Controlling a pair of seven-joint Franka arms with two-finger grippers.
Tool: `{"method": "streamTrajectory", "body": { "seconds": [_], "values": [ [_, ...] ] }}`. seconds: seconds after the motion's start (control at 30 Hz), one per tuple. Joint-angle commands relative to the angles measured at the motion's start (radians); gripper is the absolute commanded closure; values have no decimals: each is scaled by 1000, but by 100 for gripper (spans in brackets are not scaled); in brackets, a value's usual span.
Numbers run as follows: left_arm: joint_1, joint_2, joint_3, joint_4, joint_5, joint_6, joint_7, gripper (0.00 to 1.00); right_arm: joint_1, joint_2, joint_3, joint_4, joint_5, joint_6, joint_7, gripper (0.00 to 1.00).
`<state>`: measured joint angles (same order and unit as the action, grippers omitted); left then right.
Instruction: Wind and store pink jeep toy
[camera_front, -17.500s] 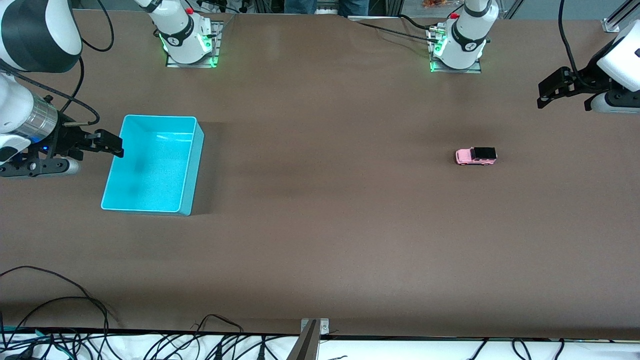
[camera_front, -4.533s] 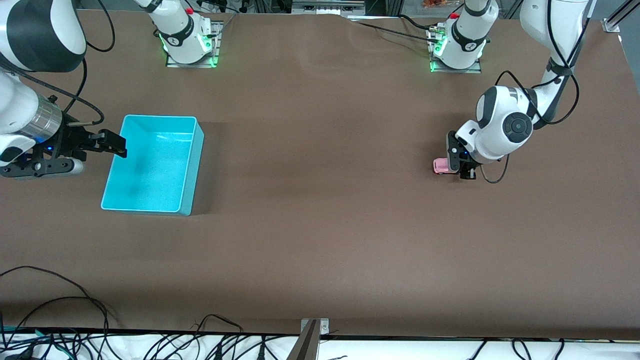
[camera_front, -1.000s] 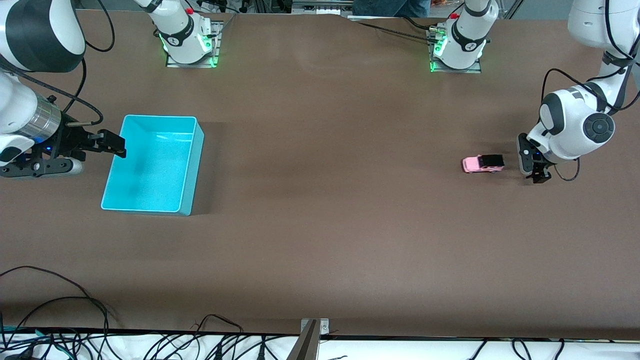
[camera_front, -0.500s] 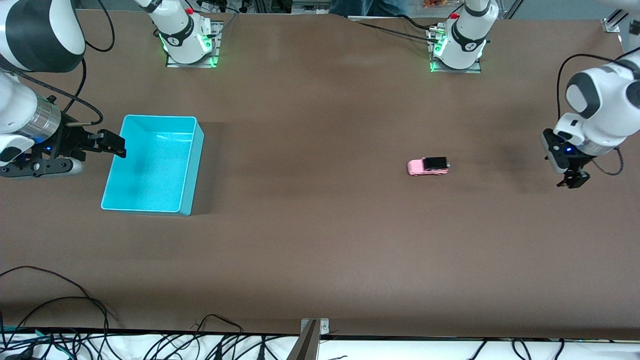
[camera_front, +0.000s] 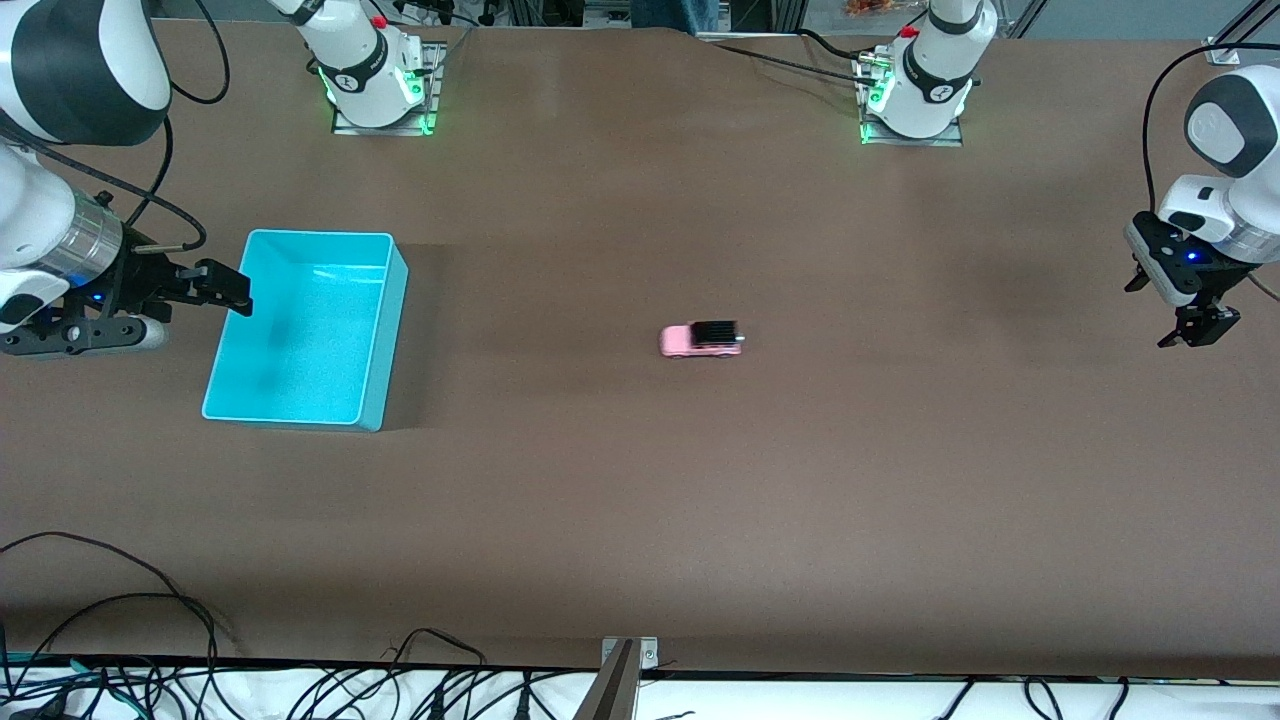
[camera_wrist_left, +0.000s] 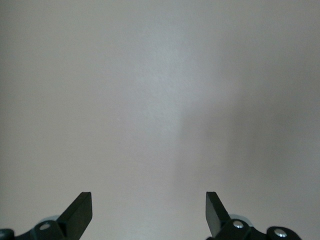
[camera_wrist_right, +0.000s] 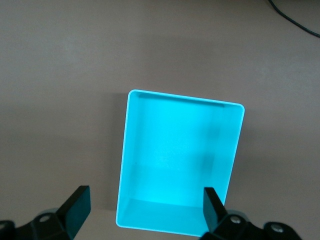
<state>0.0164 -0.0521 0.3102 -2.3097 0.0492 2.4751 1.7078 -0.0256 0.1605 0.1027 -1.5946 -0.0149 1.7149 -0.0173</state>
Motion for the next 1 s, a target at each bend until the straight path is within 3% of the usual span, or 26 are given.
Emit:
{"method": "streamTrajectory", "body": {
  "seconds": [0.0, 0.43, 0.97],
  "values": [
    [-9, -54, -14, 13, 4, -25, -10, 0, -5, -3, 2, 2, 0, 2, -3, 0],
    [-9, -29, -31, 246, -49, -254, -23, 0, -5, -3, 2, 2, 0, 2, -3, 0],
    [-13, -6, -34, 567, -51, -611, -289, 0, 6, 28, 6, 33, -7, 15, -13, 0]
  ]
}}
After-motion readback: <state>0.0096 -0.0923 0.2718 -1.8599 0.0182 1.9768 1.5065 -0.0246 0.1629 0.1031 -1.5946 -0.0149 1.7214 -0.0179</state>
